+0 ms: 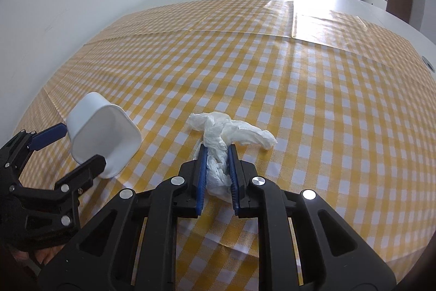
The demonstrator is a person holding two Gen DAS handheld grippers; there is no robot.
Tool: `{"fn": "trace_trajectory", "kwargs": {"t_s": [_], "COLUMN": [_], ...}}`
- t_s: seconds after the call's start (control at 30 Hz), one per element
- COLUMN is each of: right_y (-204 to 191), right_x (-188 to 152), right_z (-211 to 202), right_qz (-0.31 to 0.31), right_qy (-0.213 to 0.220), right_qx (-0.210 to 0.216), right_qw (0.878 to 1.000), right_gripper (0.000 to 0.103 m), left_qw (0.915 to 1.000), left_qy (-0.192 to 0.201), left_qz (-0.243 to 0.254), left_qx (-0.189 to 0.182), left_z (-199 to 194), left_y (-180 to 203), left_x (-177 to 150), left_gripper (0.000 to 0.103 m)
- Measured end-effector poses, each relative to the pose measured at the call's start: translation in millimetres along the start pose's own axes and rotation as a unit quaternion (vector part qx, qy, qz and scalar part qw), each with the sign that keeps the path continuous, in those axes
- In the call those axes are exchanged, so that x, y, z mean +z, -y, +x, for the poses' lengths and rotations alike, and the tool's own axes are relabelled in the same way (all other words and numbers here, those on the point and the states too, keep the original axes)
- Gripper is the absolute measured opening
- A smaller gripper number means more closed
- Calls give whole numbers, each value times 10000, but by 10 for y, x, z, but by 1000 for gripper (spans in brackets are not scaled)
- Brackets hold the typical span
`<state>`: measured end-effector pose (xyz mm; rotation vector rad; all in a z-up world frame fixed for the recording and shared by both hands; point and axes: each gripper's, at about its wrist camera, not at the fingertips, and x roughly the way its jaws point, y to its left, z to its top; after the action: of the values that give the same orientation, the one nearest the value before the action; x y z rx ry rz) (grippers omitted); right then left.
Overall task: Collect trash
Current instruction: 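Close the left tool on the white cup rim while the right tool grasps the tissue, then carry the white cup with the left tool while the right tool carries the tissue to the basket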
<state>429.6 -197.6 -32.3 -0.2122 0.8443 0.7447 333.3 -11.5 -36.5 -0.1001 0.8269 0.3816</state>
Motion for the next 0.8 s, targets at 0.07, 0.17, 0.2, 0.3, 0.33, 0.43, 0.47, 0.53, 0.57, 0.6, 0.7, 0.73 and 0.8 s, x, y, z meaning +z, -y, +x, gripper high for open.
{"fn": "trace_trajectory", "kwargs": {"t_s": [0.07, 0.17, 0.2, 0.3, 0.33, 0.43, 0.47, 0.53, 0.57, 0.6, 0.7, 0.73, 0.8], "right_y": [4, -15, -14, -33, -26, -37, -41, -38, -37, -37, -34, -28, -36], "right_x": [-3, -6, -10, -15, -16, -15, -15, -16, -16, -16, -15, -15, -15], "right_z": [4, 6, -2, -6, -4, -5, -4, -1, -3, -3, -2, 2, -5], "right_qz": [-9, -55, -69, -98, -96, -89, -102, -113, -107, -107, -121, -99, -70], "right_qy": [2, 7, 6, 8, 7, 7, 7, 7, 8, 8, 11, 10, 12], "right_qx": [-13, -50, -56, -74, -69, -67, -73, -80, -79, -80, -79, -68, -68], "right_qw": [10000, 10000, 10000, 9999, 9999, 9999, 9999, 9999, 9999, 9999, 9999, 9999, 10000], "right_gripper": [14, 14, 14, 14, 14, 14, 14, 14, 14, 14, 14, 14, 14], "left_qw": [10000, 9999, 9999, 9998, 9998, 9996, 9995, 9993, 9992, 9990, 9987, 9986, 9982], "left_qy": [23, 102, 91, 13, 8, -4, 7, 69, 98, 113, 190, 236, 279], "left_qz": [-44, -62, -68, -141, -149, -154, -163, -130, -107, -87, -7, 37, 49], "left_qx": [-9, 2, -33, -148, -165, -238, -261, -340, -385, -421, -475, -482, -534], "left_z": [-23, -51, -54, -11, 6, 47, 50, 36, 22, 3, -93, -154, -258], "left_y": [-84, -204, -222, -308, -329, -342, -343, -331, -321, -308, -287, -292, -337], "left_x": [-10, -30, -28, -7, 1, 13, 13, 12, 10, 7, -38, -70, -132], "left_gripper": [82, 74, 67, 42, 31, 4, 3, 2, 2, 2, 2, 2, 2]}}
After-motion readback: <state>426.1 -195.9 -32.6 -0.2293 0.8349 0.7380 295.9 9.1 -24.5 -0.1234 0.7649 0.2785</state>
